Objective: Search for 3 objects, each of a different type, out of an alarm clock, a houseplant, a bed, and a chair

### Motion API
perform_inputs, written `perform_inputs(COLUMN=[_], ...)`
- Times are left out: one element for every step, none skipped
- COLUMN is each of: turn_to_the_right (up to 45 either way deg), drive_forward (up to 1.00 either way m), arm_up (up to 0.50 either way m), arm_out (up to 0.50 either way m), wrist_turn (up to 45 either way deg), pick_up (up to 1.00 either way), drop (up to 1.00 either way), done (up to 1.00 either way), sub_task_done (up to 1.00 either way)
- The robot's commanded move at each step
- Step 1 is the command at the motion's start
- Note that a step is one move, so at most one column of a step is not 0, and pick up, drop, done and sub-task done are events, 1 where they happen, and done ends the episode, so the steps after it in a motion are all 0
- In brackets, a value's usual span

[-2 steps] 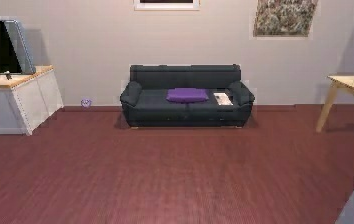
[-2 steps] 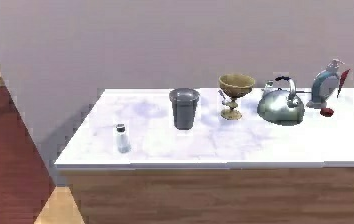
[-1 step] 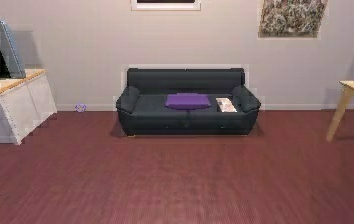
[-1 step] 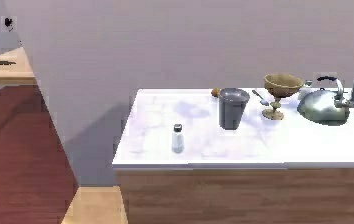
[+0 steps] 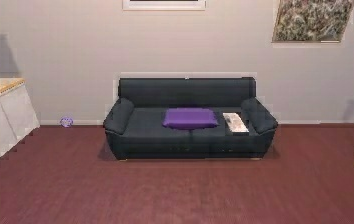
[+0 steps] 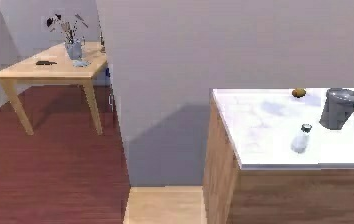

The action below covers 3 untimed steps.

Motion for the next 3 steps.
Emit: perform_inputs(turn_to_the_right=[45.0,9.0,0.0], drive_forward=[0.0,0.0,1.0], arm_up=[0.0,0.0,0.0], arm_out=[0.0,0.0,0.0], wrist_turn=[0.0,0.0,0.0], pick_up=[0.0,0.0,0.0], drop=[0.0,0.0,0.0], done=[0.0,0.0,0.0], sub_task_done=[0.0,0.0,0.0])
